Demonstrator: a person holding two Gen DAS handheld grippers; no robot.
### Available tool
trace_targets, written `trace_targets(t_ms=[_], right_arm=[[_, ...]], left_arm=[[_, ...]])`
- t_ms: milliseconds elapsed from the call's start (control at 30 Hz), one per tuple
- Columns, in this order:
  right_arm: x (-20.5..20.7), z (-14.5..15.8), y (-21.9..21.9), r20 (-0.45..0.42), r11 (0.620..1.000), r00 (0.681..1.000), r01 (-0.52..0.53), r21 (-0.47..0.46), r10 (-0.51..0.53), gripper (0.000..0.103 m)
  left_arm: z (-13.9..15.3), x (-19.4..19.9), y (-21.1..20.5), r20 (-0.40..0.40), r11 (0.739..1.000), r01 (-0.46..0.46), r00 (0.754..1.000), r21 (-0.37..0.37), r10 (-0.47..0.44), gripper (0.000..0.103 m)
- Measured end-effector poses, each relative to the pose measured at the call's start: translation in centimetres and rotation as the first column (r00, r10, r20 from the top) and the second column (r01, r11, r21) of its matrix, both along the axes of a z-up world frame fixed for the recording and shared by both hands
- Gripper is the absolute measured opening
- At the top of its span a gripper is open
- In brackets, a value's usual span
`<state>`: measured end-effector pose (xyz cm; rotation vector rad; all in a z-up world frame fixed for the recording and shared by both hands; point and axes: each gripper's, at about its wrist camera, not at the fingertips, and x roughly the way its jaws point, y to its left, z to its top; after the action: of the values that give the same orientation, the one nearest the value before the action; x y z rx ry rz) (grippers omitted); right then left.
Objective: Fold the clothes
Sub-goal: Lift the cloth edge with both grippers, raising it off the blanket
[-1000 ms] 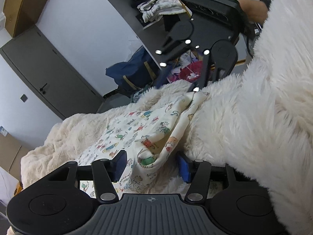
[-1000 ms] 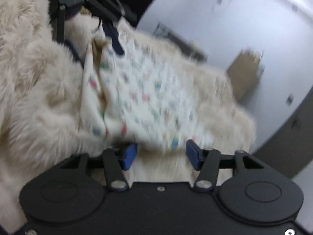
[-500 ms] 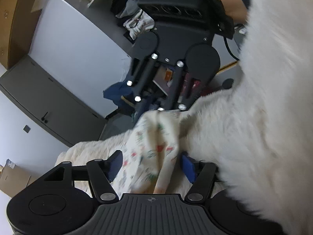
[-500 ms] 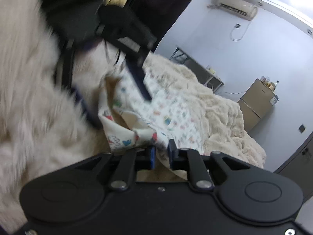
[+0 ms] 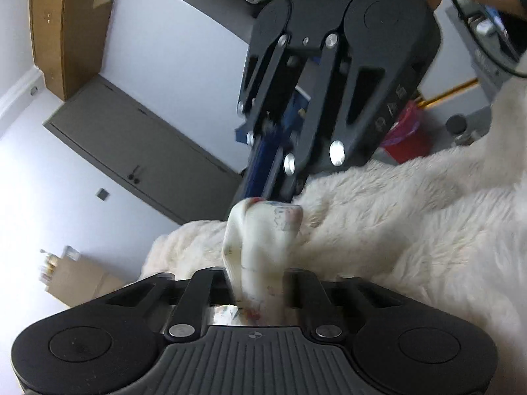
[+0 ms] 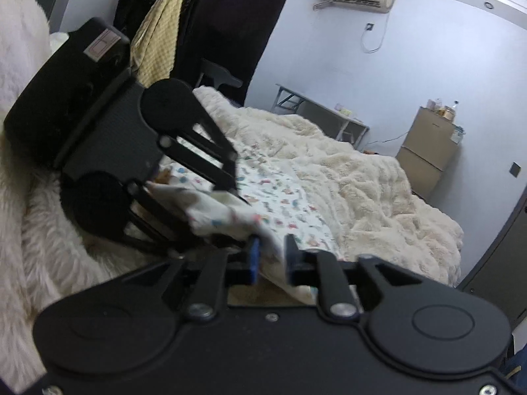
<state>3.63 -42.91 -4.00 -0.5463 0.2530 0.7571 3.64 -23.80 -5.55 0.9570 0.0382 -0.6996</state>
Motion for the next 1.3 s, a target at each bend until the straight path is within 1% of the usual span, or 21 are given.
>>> trace_targets(t_ms=[33, 133, 233, 300, 433, 467, 500, 533, 567, 600, 633, 667, 767, 833, 900, 933, 1000, 1067, 1133, 1233, 1300], right_arm=[[0.1, -0.3, -0.4, 0.018, 0.999, 0.999, 0.037, -0.033, -0.036, 0.061], [0.4, -2.1, 0.1, 0.071, 0.982, 0.997, 0.047, -0.180, -0.035, 0.064], [1.5, -4.0, 1.6, 0.136, 0.943, 0.990, 0.022, -0.332, 0.025, 0.065], [2.8, -4.2, 2.6, 0.160, 0.941, 0.986, 0.011, -0.339, 0.046, 0.065], [5.8, -4.7, 4.9, 0.233, 0.959, 0.969, -0.012, -0.283, 0.081, 0.064], [6.5, -4.9, 5.5, 0.234, 0.957, 0.967, -0.026, -0.288, 0.097, 0.063], [7.2, -5.1, 6.1, 0.220, 0.950, 0.969, -0.042, -0.309, 0.114, 0.058], [7.9, -5.2, 6.7, 0.206, 0.942, 0.970, -0.058, -0.329, 0.131, 0.046], [8.3, -5.3, 7.0, 0.192, 0.937, 0.971, -0.070, -0.343, 0.143, 0.039], [8.7, -5.0, 7.2, 0.163, 0.932, 0.975, -0.088, -0.351, 0.153, 0.024], [9.2, -4.4, 7.5, 0.121, 0.927, 0.979, -0.112, -0.359, 0.166, 0.004], [9.5, -3.9, 7.6, 0.098, 0.925, 0.980, -0.126, -0.358, 0.172, 0.005], [9.6, -1.0, 7.9, 0.100, 0.940, 0.980, -0.132, -0.314, 0.171, 0.004], [9.7, 2.1, 8.1, 0.148, 0.945, 0.974, -0.118, -0.305, 0.169, 0.003], [10.2, 6.2, 8.5, 0.193, 0.951, 0.967, -0.102, -0.291, 0.163, 0.003], [10.5, 8.3, 8.7, 0.216, 0.954, 0.963, -0.095, -0.283, 0.160, 0.003], [11.4, 14.4, 10.2, 0.263, 0.953, 0.948, -0.102, -0.286, 0.181, 0.003], [12.2, 17.4, 11.7, 0.293, 0.947, 0.937, -0.095, -0.306, 0.188, 0.003], [13.9, 21.6, 14.4, 0.328, 0.939, 0.927, -0.064, -0.339, 0.182, 0.003], [16.4, 25.3, 17.2, 0.353, 0.934, 0.925, -0.008, -0.358, 0.143, 0.003], [18.1, 27.3, 19.1, 0.384, 0.929, 0.919, 0.062, -0.365, 0.090, 0.003]], left_arm=[[0.8, 0.0, 0.8, -0.005, 1.000, 0.008, 1.000, -0.025, -0.008, 0.007], [3.0, 0.2, 2.9, -0.024, 0.996, 0.022, 0.999, -0.083, -0.024, 0.007], [5.4, 0.3, 5.4, -0.049, 0.992, 0.031, 0.998, -0.124, -0.038, 0.007], [6.8, 0.5, 7.1, -0.067, 0.988, 0.030, 0.997, -0.150, -0.041, 0.007], [8.9, 0.2, 9.3, -0.074, 0.985, 0.027, 0.996, -0.172, -0.041, 0.007], [9.3, 0.0, 10.0, -0.072, 0.984, 0.029, 0.997, -0.174, -0.042, 0.007], [9.7, -0.2, 10.6, -0.067, 0.984, 0.025, 0.997, -0.177, -0.037, 0.007], [10.1, -0.3, 11.2, -0.062, 0.983, 0.021, 0.998, -0.181, -0.032, 0.007], [10.6, -0.5, 11.9, -0.058, 0.983, 0.016, 0.998, -0.185, -0.027, 0.007], [11.2, -0.4, 12.8, -0.062, 0.980, 0.010, 0.998, -0.197, -0.022, 0.007], [11.9, -0.4, 13.7, -0.065, 0.978, 0.003, 0.998, -0.209, -0.017, 0.007], [12.4, -0.4, 14.5, -0.069, 0.976, -0.003, 0.998, -0.219, -0.013, 0.007], [14.7, 0.5, 17.7, -0.069, 0.967, -0.012, 0.998, -0.253, -0.006, 0.007], [16.4, 1.2, 19.9, -0.060, 0.968, -0.011, 0.998, -0.252, -0.004, 0.007], [18.1, 2.4, 22.1, -0.032, 0.969, 0.004, 0.999, -0.248, -0.013, 0.008], [19.4, 3.4, 23.7, -0.011, 0.969, 0.008, 1.000, -0.247, -0.012, 0.008], [22.2, 5.3, 26.3, -0.001, 0.965, -0.007, 1.000, -0.263, 0.007, 0.008], [25.0, 7.3, 28.3, 0.015, 0.961, -0.024, 0.999, -0.277, 0.029, 0.007], [28.0, 9.6, 30.0, 0.038, 0.957, -0.044, 0.998, -0.285, 0.057, 0.007], [31.5, 14.5, 31.5, 0.050, 0.953, -0.103, 0.991, -0.286, 0.123, 0.007], [33.0, 17.0, 32.0, 0.053, 0.948, -0.132, 0.987, -0.290, 0.153, 0.007]])
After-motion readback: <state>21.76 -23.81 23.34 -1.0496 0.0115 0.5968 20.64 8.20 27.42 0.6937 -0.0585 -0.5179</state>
